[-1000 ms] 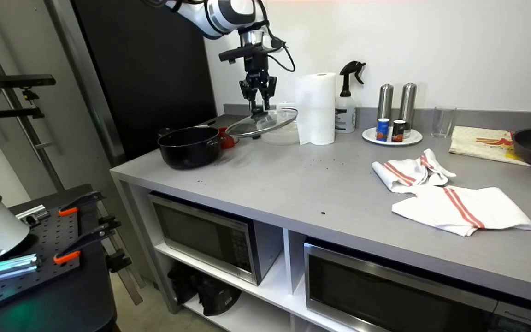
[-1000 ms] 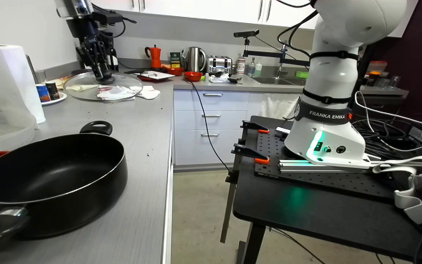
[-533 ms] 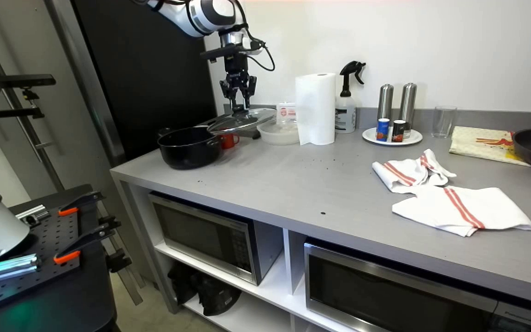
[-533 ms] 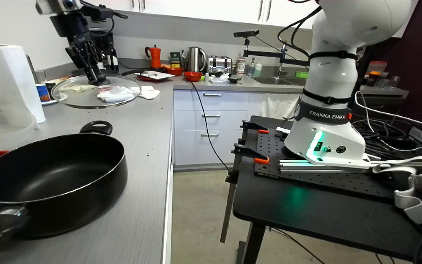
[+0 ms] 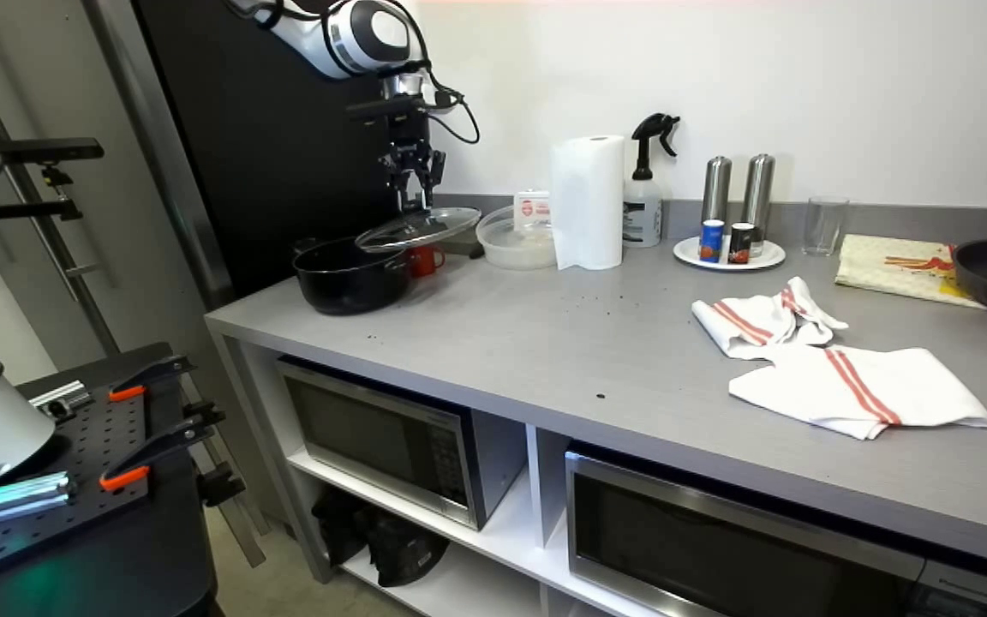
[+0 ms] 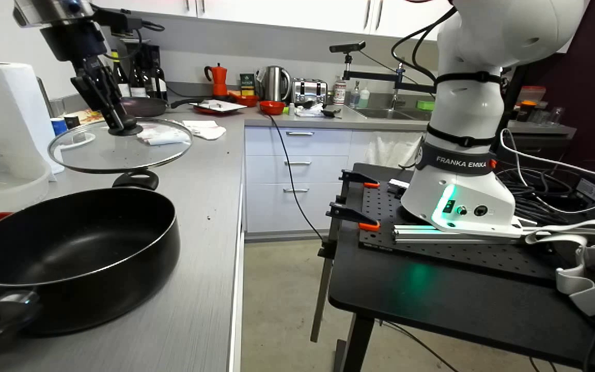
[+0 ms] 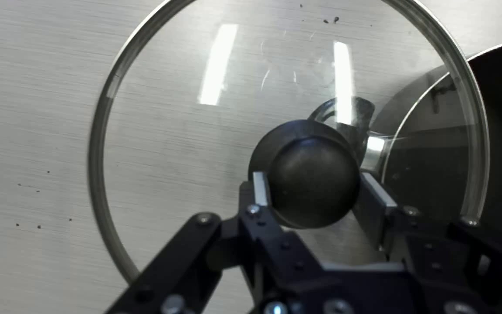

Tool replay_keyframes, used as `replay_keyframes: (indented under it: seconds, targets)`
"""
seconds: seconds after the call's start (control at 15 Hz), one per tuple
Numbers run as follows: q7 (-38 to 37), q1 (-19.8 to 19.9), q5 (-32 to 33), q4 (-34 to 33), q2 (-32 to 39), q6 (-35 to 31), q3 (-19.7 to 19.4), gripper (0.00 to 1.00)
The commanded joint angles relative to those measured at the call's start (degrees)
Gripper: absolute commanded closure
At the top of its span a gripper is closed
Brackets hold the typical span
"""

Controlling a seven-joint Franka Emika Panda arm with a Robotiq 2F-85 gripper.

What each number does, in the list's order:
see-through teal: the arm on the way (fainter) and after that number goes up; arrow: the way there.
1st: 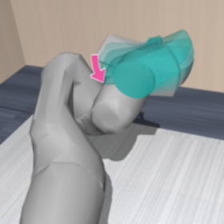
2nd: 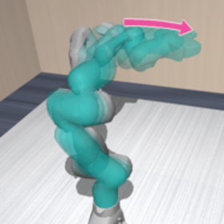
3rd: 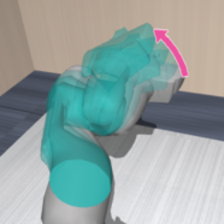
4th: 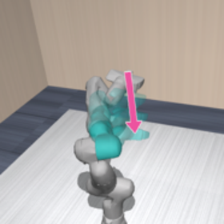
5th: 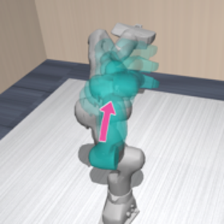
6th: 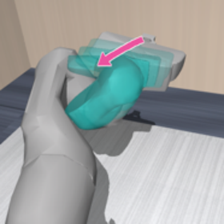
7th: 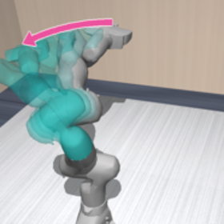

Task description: Put the lid on the pot

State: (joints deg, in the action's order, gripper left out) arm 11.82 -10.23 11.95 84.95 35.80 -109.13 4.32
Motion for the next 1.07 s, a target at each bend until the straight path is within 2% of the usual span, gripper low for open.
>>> replay_keyframes:
  seconds: [0.0, 0.53, 1.0]
  targets:
    - [0.3, -1.7, 1.7, 1.3, -1.4, 1.1, 1.3, 0.75]
    - [0.8, -5.5, 3.5, 1.9, 0.3, 1.4, 3.4, 0.75]
    - [0.8, -9.7, 6.6, 0.4, 4.5, 2.4, 4.5, 0.75]
